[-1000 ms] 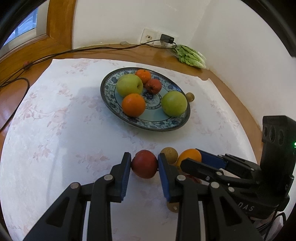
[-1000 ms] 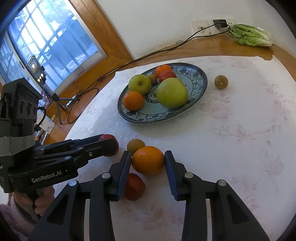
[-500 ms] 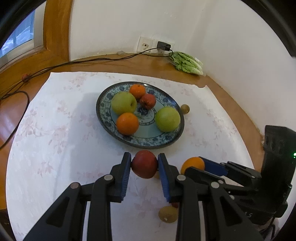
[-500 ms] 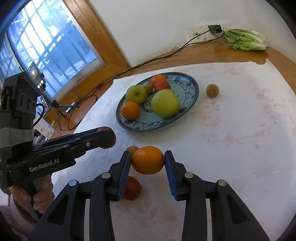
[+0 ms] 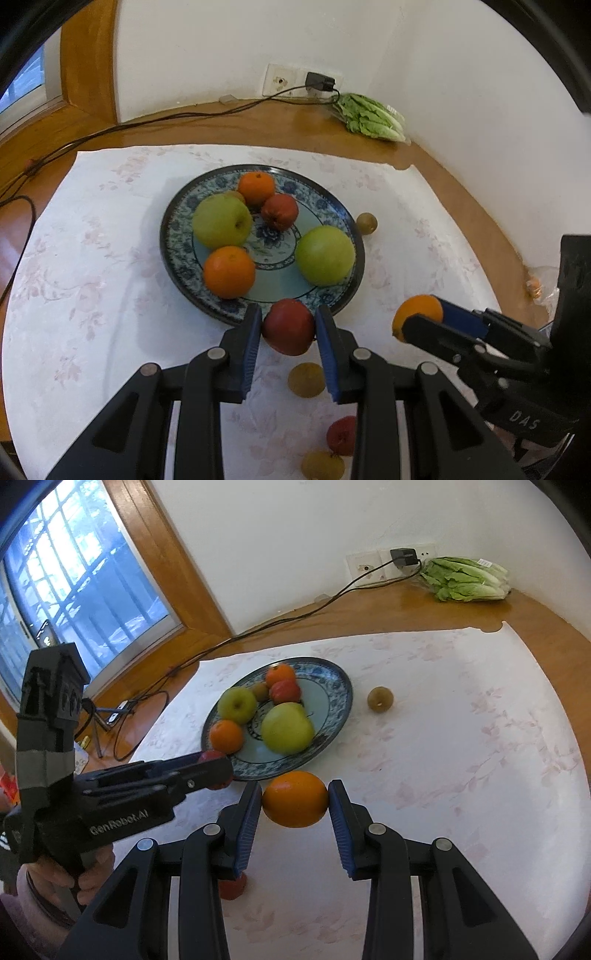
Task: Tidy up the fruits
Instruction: 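Carry the red apple and the orange over the plate with both grippers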
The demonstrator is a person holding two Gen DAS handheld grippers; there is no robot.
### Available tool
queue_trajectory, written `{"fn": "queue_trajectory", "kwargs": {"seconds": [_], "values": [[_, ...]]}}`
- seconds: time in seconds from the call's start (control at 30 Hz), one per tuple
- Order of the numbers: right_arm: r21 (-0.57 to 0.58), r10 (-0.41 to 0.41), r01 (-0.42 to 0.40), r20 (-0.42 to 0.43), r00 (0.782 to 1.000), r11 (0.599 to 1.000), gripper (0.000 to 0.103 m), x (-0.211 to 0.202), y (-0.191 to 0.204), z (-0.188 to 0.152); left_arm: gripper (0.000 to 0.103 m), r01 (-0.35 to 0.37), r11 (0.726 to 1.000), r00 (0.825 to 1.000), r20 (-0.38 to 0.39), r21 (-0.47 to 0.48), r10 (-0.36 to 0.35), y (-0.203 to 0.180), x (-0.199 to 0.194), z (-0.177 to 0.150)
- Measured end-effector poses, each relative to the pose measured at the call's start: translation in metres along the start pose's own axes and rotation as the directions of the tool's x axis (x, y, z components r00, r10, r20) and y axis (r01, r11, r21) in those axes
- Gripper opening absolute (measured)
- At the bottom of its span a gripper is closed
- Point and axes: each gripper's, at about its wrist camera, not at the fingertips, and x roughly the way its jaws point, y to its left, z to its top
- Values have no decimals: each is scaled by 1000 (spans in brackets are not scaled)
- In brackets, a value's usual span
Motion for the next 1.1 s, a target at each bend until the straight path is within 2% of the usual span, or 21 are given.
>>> {"fn": "queue_trajectory", "kwargs": {"seconds": [0.27, 0.47, 1.1], "values": [[-20, -28, 28, 2, 1000, 999, 38, 5, -2, 12, 31, -32, 999, 999, 2, 5, 32, 3, 14, 9], [-17, -26, 26, 19, 999, 1000, 38, 10, 0, 18, 31, -57, 998, 998, 32, 19, 57, -3, 14, 8], [-17, -93, 94, 52, 994, 995, 38, 34, -7, 46, 31, -71, 997, 996, 47, 26, 70, -8, 18, 2]]}}
